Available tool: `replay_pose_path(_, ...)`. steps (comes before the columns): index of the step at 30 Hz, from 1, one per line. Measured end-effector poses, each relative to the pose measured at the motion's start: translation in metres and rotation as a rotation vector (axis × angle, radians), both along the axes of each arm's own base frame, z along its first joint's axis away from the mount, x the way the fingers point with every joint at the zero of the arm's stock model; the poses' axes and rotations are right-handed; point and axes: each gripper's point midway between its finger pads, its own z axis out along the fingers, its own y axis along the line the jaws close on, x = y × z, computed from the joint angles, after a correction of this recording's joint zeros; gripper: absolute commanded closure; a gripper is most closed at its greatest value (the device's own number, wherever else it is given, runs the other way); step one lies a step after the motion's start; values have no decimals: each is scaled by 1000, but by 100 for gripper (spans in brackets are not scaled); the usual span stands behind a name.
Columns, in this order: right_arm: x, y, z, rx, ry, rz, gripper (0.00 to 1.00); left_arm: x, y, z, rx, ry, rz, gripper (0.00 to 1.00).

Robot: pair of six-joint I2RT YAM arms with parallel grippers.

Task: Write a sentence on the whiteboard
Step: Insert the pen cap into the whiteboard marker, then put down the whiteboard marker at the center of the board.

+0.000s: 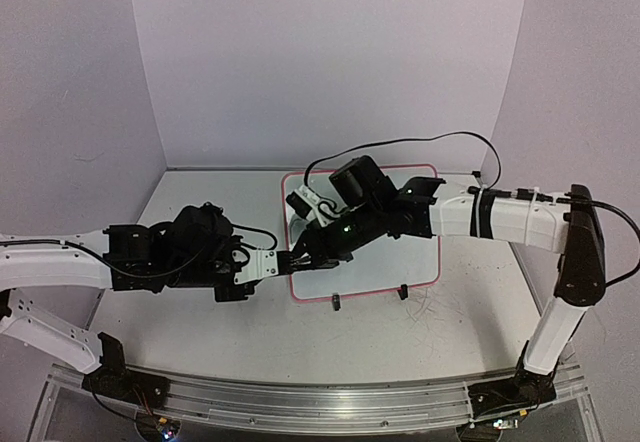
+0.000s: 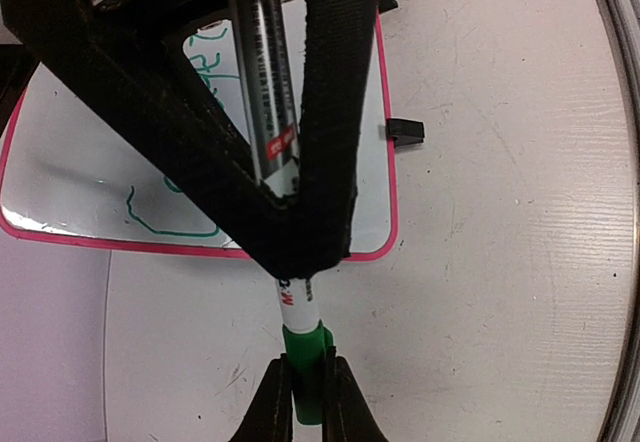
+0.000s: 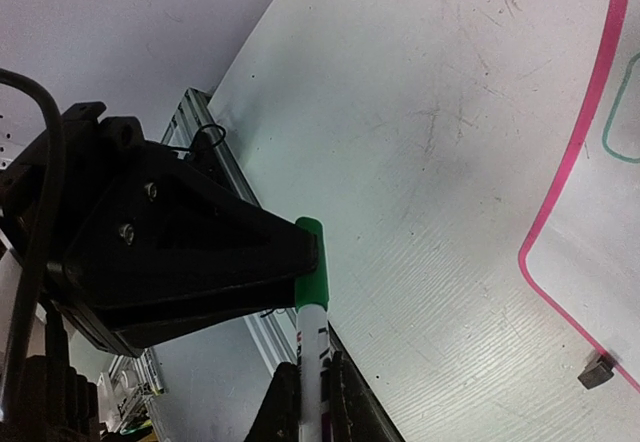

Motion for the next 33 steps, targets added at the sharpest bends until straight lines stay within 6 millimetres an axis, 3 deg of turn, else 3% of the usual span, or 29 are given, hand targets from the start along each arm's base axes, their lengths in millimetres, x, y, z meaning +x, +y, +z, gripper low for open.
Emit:
replay_pose_path(14,-9,21,-16,-6,28,-43,100,-7,16,-18,88,34,43,100)
replay_pose_path(15,-9,21,-17,-8,27,-47,100,-8,16,-18,89,34,45,97)
replay_pose_path(19,-10,14,-12,9,-9,-68,100,-8,13,-12,63,27,53,61)
replay_pose_path(20,-8,9,-9,22,-36,-80,100,-9,5,-2,7,18,49,55)
replay_pose_path(24,-6,-37,12,47,-142,-142,100,-18,-9,63,-267,-15,53,38)
replay_pose_path(27,14,-90,56,103,-267,-267,100,-17,-3,109,-435,-17,98,30)
replay_pose_path(30,48,-163,114,158,-445,-490,100,-12,3,142,-572,6,157,25)
replay_pose_path(33,79,-250,153,141,-615,-776,100,0,7,151,-646,49,231,21)
